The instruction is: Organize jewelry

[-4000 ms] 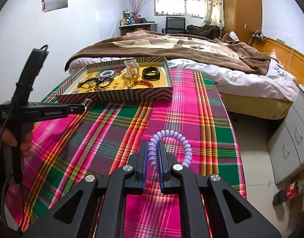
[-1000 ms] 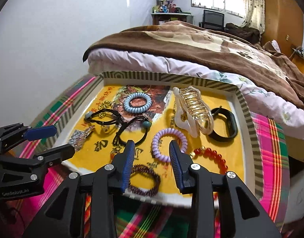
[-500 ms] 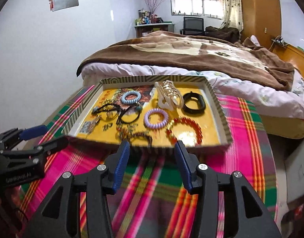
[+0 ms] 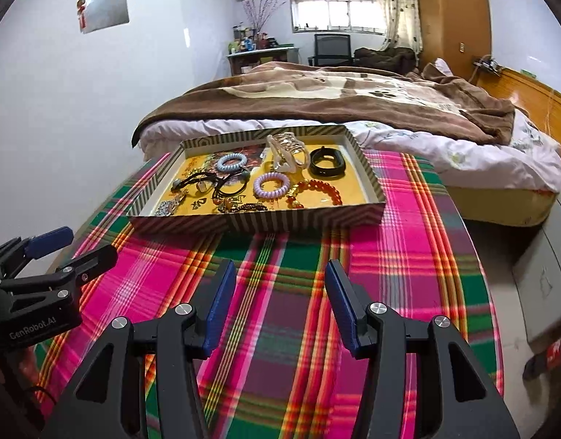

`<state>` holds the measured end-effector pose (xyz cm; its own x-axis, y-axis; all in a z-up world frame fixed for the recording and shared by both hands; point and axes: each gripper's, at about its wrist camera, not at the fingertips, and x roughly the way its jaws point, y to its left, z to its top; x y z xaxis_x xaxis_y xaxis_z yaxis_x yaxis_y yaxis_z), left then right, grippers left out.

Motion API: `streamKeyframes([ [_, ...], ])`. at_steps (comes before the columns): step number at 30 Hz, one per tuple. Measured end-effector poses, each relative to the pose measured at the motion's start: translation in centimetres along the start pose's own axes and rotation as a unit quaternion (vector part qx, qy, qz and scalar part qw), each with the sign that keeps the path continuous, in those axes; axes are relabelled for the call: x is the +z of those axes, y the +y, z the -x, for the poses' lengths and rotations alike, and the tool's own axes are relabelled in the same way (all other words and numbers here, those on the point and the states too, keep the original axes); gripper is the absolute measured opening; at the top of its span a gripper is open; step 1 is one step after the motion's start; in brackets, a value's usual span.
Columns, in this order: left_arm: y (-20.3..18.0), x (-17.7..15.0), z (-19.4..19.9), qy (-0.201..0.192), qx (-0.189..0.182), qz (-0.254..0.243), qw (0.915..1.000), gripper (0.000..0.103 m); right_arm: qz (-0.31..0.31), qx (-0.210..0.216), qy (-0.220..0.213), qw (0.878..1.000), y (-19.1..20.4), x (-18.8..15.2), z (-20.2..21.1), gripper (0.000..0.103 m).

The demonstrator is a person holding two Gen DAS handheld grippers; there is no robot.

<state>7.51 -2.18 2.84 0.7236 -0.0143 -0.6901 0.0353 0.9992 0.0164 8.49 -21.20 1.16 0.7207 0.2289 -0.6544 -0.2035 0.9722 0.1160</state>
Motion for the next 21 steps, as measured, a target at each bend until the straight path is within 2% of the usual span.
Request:
streamKeyframes([
  [8,-0.2,-0.6,1.5,-0.007,-0.010,-0.002,0.9999,0.080,-0.008,0.000,-0.011,1.000,0.0,-0.9,1.6,0.051],
  [14,-0.7,-0.8,1.8,-0.004,0.006,-0.009,0.9999,0.080,-0.008,0.002,-0.012,1.000,0.4,-1.1,2.0,0.051],
  [21,-0.3,-1.0,1.6,0.008,-0.024,0.012,0.9996,0.080,-0.009,0.003,-0.013,1.000,0.5,-1.2,2.0,0.051],
])
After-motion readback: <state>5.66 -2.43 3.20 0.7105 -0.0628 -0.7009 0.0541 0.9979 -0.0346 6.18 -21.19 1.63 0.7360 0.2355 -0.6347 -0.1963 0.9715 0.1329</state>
